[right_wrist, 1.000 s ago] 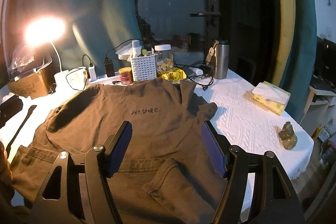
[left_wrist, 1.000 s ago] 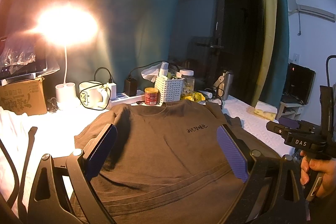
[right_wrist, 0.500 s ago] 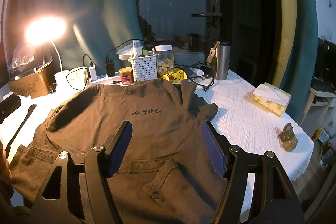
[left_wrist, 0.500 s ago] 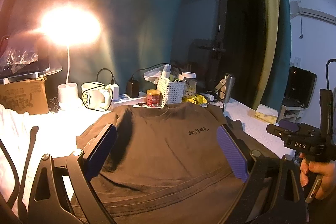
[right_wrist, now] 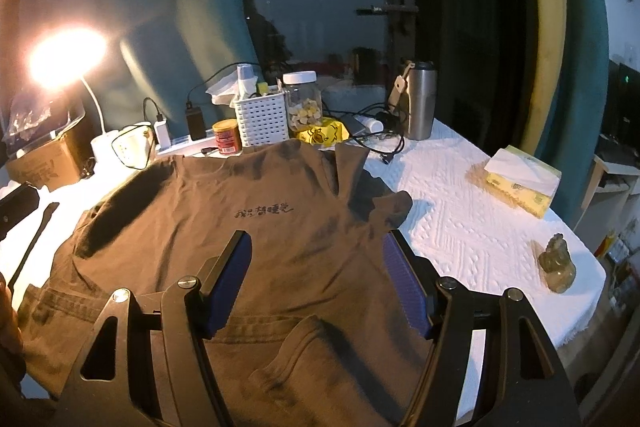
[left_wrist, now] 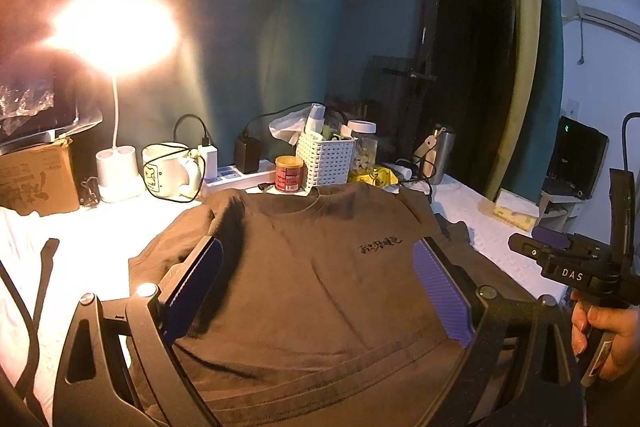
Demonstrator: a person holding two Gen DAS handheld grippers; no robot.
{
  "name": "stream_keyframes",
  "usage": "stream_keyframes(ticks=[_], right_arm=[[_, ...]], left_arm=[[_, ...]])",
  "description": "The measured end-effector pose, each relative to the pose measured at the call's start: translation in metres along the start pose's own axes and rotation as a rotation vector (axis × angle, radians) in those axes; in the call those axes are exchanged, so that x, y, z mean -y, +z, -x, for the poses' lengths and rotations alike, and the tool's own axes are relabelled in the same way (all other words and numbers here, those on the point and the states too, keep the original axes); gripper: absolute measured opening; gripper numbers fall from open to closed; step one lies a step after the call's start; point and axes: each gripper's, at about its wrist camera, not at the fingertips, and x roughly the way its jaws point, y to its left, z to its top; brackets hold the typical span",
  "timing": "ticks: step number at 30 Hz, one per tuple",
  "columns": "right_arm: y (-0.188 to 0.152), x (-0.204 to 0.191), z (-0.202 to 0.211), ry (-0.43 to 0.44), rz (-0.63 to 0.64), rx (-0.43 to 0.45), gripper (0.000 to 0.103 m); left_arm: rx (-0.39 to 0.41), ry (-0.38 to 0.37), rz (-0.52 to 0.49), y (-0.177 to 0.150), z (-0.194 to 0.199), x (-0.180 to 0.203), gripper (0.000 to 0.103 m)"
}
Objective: Fold small clothes
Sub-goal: 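Grasp the brown T-shirt's sleeve edge with the right gripper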
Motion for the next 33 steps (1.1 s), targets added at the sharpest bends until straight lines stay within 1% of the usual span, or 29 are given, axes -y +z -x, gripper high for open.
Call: stream_keyframes(ticks=[11, 19, 23, 30, 32, 33], right_arm=[[0.021, 0.035, -0.05, 0.01, -0.036, -0.068, 0.072], [0.034, 0.064, -0.095, 0.013, -0.041, -0.127, 0.072], [0.04, 0.071, -0.115, 0.017, -0.026, -0.151, 0.072], [0.052, 0.079, -0.161, 0.022, -0.001, -0.19, 0.071], [0.054, 0.082, -0.176, 0.05, -0.008, -0.213, 0.067], [0.054, 0.082, -0.185, 0.058, -0.006, -0.229, 0.067]], left_arm=[[-0.071, 0.034, 0.0, 0.019, -0.041, 0.008, 0.096], [-0.111, 0.066, 0.017, 0.023, -0.076, 0.009, 0.096], [-0.152, 0.08, 0.035, 0.023, -0.098, 0.007, 0.096], [-0.202, 0.098, 0.038, 0.025, -0.132, 0.004, 0.096], [-0.212, 0.102, 0.034, 0.025, -0.139, 0.002, 0.096], [-0.215, 0.104, 0.033, 0.025, -0.141, 0.001, 0.096]])
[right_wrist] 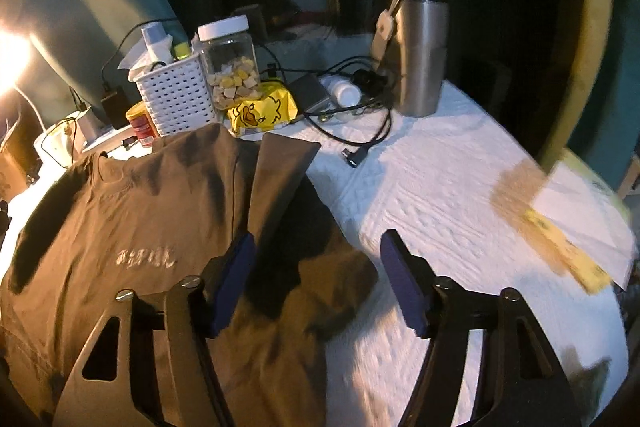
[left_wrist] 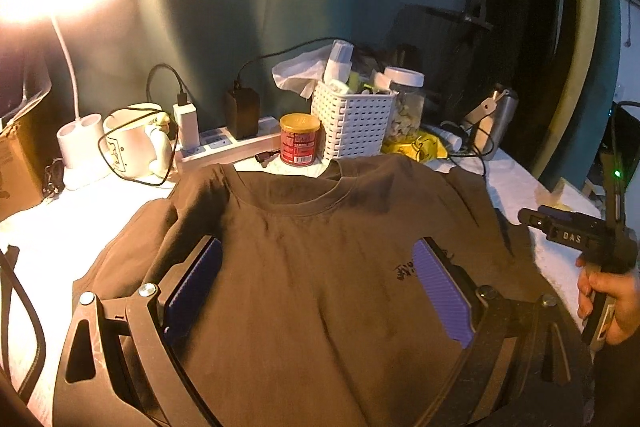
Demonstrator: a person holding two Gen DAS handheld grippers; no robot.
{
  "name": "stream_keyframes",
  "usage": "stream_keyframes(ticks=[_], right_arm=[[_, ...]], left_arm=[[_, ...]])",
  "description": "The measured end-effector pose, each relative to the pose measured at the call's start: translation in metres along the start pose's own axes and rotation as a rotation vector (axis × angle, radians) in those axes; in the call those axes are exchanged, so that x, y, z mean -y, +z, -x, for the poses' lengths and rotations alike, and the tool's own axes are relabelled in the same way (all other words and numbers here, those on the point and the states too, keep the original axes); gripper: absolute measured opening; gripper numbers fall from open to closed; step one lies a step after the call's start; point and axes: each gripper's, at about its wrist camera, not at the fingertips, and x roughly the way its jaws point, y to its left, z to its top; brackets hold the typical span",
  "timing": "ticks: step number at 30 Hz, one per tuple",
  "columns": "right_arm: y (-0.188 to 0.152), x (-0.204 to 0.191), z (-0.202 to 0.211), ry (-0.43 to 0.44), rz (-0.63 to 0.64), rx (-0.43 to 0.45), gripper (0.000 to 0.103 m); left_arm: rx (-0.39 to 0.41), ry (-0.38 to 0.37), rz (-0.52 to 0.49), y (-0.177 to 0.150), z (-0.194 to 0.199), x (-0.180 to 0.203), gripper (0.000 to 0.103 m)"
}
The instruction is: Fold small clothes
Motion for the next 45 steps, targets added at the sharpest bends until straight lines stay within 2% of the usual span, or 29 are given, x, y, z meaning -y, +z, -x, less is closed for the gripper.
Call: stream_keyframes(ticks=[7, 12, 15, 17, 18, 19, 20, 28, 36, 43, 45], right_arm=[[0.011, 0.003, -0.045, 0.046, 0.023, -0.078, 0.064], [0.011, -0.006, -0.065, 0.058, 0.088, -0.131, 0.062], [0.011, -0.013, -0.067, 0.042, 0.13, -0.12, 0.057], [0.011, -0.013, -0.066, 0.058, 0.133, -0.118, 0.035], [0.011, -0.012, -0.066, 0.062, 0.133, -0.116, 0.03], [0.011, -0.012, -0.065, 0.069, 0.134, -0.115, 0.014], [0.011, -0.013, -0.064, 0.071, 0.138, -0.113, 0.009], [0.018, -0.009, -0.033, 0.053, 0.091, -0.028, 0.006], [0.025, -0.053, 0.0, 0.045, 0.19, 0.043, 0.006], [0.006, -0.095, -0.008, 0.064, 0.237, 0.012, 0.007], [-0.004, -0.11, -0.01, 0.098, 0.257, -0.011, 0.007]], left_arm=[[-0.03, 0.021, 0.008, 0.004, -0.018, -0.008, 0.096], [-0.04, 0.037, 0.017, 0.007, -0.029, -0.015, 0.096], [-0.045, 0.036, 0.013, 0.007, -0.032, -0.015, 0.096], [-0.053, 0.028, 0.015, 0.006, -0.034, -0.015, 0.096], [-0.057, 0.023, 0.015, 0.006, -0.034, -0.014, 0.096], [-0.058, 0.019, 0.013, 0.006, -0.035, -0.013, 0.096], [-0.057, 0.015, 0.01, 0.006, -0.034, -0.013, 0.096], [-0.022, -0.001, 0.021, 0.007, -0.017, -0.016, 0.096], [0.026, -0.031, 0.031, 0.004, 0.007, -0.023, 0.096], [0.035, -0.037, 0.069, -0.011, 0.025, -0.044, 0.096], [0.038, -0.036, 0.084, -0.015, 0.03, -0.051, 0.096]])
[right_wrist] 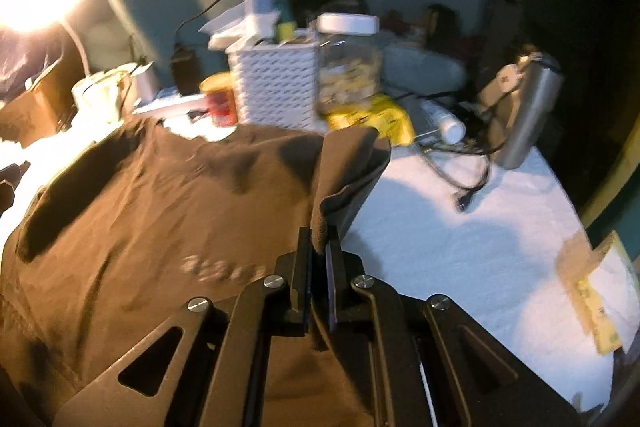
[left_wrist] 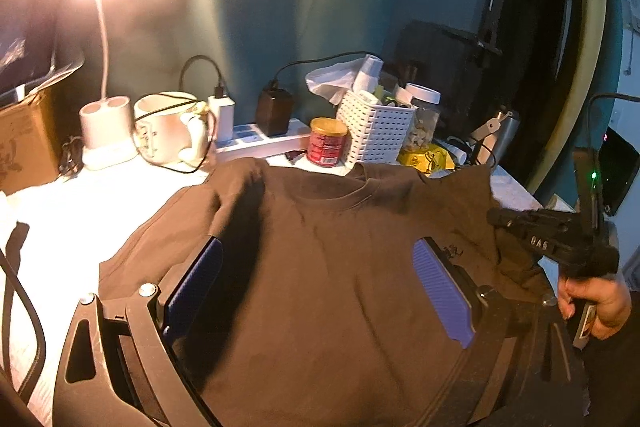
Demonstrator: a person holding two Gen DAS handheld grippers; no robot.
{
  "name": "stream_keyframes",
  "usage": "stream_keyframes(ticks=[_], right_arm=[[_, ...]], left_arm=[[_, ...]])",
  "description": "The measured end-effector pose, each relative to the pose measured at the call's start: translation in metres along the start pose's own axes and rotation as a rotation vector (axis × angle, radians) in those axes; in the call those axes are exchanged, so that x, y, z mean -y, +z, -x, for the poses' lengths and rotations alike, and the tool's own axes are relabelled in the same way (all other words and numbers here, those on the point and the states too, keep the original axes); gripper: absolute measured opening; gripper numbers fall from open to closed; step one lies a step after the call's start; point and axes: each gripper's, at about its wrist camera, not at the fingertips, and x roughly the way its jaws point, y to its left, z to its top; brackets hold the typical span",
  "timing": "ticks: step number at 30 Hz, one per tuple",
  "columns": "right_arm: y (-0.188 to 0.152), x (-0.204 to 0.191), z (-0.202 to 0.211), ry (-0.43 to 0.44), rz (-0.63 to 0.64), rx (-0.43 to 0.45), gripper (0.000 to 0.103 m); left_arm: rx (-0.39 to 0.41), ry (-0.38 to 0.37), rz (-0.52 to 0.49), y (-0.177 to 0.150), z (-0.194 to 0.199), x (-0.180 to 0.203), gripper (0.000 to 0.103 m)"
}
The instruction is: Fold small clothes
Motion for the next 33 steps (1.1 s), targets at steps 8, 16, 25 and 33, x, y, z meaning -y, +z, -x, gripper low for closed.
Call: stream_keyframes(ticks=[8, 16, 25, 33], right_arm=[[-0.023, -0.06, -0.011, 0.096, 0.127, -0.131, 0.008], [-0.03, -0.049, 0.021, 0.042, 0.116, -0.092, 0.035], [-0.045, -0.049, 0.052, 0.104, 0.133, -0.083, 0.035], [-0.079, -0.033, 0.031, 0.085, 0.043, -0.224, 0.035]], left_arm=[[0.03, -0.006, 0.033, -0.005, 0.018, -0.017, 0.096], [0.029, -0.022, 0.039, -0.01, 0.024, -0.02, 0.096], [0.031, -0.032, 0.026, -0.013, 0.031, -0.013, 0.096], [0.013, -0.034, -0.006, -0.019, 0.034, -0.005, 0.096]])
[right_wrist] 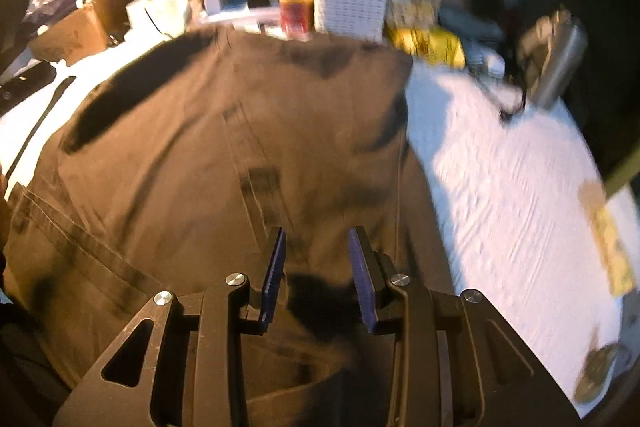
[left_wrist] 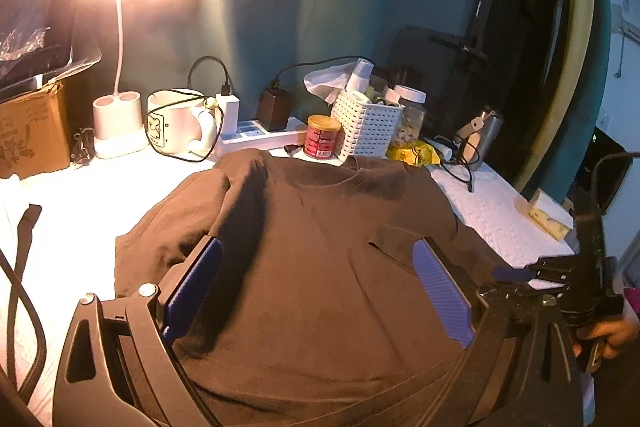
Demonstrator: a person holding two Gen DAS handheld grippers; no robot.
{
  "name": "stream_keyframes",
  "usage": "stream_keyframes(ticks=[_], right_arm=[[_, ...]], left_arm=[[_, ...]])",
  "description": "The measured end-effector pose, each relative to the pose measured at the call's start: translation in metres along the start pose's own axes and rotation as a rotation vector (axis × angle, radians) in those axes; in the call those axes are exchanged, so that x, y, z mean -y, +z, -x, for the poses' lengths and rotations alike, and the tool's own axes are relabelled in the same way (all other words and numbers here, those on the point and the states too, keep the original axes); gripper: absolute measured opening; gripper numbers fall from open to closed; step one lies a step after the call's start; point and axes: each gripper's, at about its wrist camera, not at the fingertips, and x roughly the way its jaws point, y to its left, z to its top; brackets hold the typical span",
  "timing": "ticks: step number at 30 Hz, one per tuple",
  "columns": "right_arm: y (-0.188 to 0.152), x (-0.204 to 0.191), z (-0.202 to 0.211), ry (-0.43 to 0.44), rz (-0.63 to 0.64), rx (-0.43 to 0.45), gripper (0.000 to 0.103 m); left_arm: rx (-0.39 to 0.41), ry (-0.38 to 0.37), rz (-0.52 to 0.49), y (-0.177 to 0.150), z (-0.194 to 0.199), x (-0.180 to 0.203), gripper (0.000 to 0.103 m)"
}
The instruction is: Fold small clothes
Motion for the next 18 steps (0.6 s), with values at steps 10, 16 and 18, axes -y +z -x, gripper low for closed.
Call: stream_keyframes(ticks=[10, 16, 18], right_arm=[[-0.006, -0.016, 0.008, 0.05, -0.017, 0.011, 0.035], [0.01, -0.019, 0.012, 0.032, -0.056, 0.055, 0.035], [0.015, -0.022, 0.012, 0.023, -0.067, 0.065, 0.035]], left_arm=[[-0.004, 0.039, -0.029, 0.006, 0.007, -0.014, 0.096], [-0.017, 0.073, -0.036, 0.017, 0.006, -0.044, 0.096], [-0.035, 0.079, -0.043, 0.021, 0.001, -0.055, 0.096]])
